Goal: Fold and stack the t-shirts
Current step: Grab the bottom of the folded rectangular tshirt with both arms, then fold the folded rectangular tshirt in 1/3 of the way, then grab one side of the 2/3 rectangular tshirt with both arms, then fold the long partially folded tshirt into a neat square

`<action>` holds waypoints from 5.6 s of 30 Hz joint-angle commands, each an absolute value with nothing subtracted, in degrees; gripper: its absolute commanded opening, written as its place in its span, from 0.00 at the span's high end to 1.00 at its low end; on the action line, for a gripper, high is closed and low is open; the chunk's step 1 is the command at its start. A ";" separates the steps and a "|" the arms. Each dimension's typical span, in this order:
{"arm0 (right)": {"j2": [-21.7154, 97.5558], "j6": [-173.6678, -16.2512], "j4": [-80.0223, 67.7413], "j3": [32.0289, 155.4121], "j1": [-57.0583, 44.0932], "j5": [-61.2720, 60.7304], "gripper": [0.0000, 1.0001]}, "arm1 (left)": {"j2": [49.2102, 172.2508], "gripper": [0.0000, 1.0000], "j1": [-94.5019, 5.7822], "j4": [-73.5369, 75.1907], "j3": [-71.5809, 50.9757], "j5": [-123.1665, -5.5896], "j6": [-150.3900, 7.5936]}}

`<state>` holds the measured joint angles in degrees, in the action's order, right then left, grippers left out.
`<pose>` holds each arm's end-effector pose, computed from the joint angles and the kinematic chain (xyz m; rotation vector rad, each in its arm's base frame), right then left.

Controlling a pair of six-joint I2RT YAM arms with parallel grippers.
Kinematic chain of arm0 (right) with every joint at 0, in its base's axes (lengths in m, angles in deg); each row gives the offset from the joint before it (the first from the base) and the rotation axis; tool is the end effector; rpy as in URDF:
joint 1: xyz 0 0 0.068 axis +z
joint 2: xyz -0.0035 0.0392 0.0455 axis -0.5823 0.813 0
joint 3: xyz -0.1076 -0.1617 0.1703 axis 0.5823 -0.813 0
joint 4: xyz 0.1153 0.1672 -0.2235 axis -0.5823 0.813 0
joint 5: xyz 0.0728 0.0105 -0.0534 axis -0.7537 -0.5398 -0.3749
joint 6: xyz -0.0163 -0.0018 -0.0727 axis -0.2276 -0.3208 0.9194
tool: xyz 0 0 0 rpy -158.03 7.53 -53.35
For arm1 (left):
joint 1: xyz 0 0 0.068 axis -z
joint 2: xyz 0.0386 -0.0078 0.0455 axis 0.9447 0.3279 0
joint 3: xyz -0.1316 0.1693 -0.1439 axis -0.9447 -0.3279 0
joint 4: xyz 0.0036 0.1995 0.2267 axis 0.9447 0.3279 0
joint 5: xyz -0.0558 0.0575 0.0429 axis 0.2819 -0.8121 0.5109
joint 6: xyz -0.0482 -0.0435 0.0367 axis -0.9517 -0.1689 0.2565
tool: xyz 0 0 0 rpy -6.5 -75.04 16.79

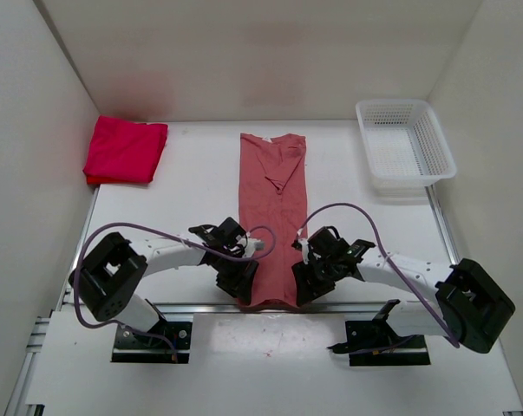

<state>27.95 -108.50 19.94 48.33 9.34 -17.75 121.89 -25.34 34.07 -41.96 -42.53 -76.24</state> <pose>0.1555 0.1928 0.0854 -0.7492 2.8299 0.8619 0.1713 -0.2193 0.0714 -0.8244 -2.8230 0.8477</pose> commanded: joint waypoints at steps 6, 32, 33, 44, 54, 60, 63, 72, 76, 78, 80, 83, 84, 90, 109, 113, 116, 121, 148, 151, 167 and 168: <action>26.89 -108.62 17.78 46.65 10.01 -19.00 0.89 | 122.25 0.56 -24.89 33.52 -45.39 -43.46 -74.94; 45.34 -89.65 12.95 79.41 -14.60 -19.79 1.00 | 136.65 0.99 -45.02 38.79 -5.05 -53.39 -66.06; 47.26 -89.73 12.95 81.70 -15.04 -19.53 1.00 | 137.18 0.98 -44.85 38.62 -3.65 -54.00 -66.06; 57.82 -85.95 12.78 90.33 -16.01 -19.62 1.00 | 143.24 0.96 -46.51 37.47 1.54 -56.91 -66.50; 65.28 -85.08 12.51 99.37 -18.20 -7.95 0.51 | 149.32 0.53 -45.46 37.11 8.14 -62.00 -65.53; 66.88 -78.93 16.46 114.14 -16.19 -3.62 0.51 | 145.46 0.02 -48.35 38.09 9.28 -66.22 -64.04; 63.30 -76.55 17.78 111.71 -13.73 -6.76 0.78 | 142.56 0.01 -50.98 38.70 9.20 -67.89 -63.07; 60.46 -82.52 17.96 99.47 -5.83 -16.62 1.00 | 137.28 0.02 -58.55 39.49 1.39 -63.94 -64.48; 64.57 -83.31 16.38 99.73 -3.27 -13.56 1.00 | 135.61 0.02 -59.52 39.41 -1.52 -63.15 -64.74; 66.96 -84.27 16.20 101.84 -3.00 -12.50 1.00 | 135.09 0.04 -59.34 39.67 -1.96 -61.84 -64.57; 70.90 -83.66 16.20 105.08 -3.35 -10.93 1.00 | 134.30 0.10 -58.39 40.46 -2.57 -60.16 -64.82; 74.34 -82.09 16.55 108.78 -3.71 -8.46 1.00 | 130.87 0.12 -54.36 41.25 -8.00 -57.18 -66.23; 74.87 -81.73 16.73 109.40 -4.05 -7.58 1.00 | 130.08 0.11 -53.38 41.16 -9.16 -55.34 -66.58; 79.18 -81.21 15.68 115.64 -5.73 -3.19 1.00 | 128.93 0.09 -50.11 40.28 -16.55 -54.80 -67.64; 74.91 -85.23 18.66 121.13 -7.74 6.50 0.76 | 131.12 0.06 -49.15 38.79 -14.27 -54.19 -66.40; 62.26 -87.97 21.47 107.85 -13.10 -5.41 0.57 | 134.19 0.06 -48.80 37.74 -13.13 -53.39 -67.99; 54.69 -89.82 22.70 94.84 -13.55 -10.98 0.51 | 136.39 0.08 -48.01 37.30 -11.81 -54.09 -68.96; 50.27 -96.57 18.06 77.79 -13.64 -16.35 0.46 | 140.61 0.27 -46.69 36.60 -10.67 -53.92 -69.49; 58.18 -102.04 14.53 79.87 -12.67 -20.66 1.00 | 142.65 1.00 -43.88 37.03 -8.56 -53.56 -68.53; 54.76 -98.70 17.42 80.40 -13.28 -21.63 1.00 | 138.00 1.00 -43.44 38.52 -12.05 -54.01 -68.08; 33.39 -80.59 43.17 77.67 -0.18 -32.16 0.99 | 101.61 1.00 -49.07 50.46 -37.75 -44.17 -71.94; 33.74 -79.98 43.97 78.20 -0.45 -32.70 1.00 | 100.64 1.00 -48.19 52.05 -36.43 -43.21 -72.47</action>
<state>34.09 -84.66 36.33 76.13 0.95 -29.97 104.95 -48.97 47.03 -39.03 -46.31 -71.04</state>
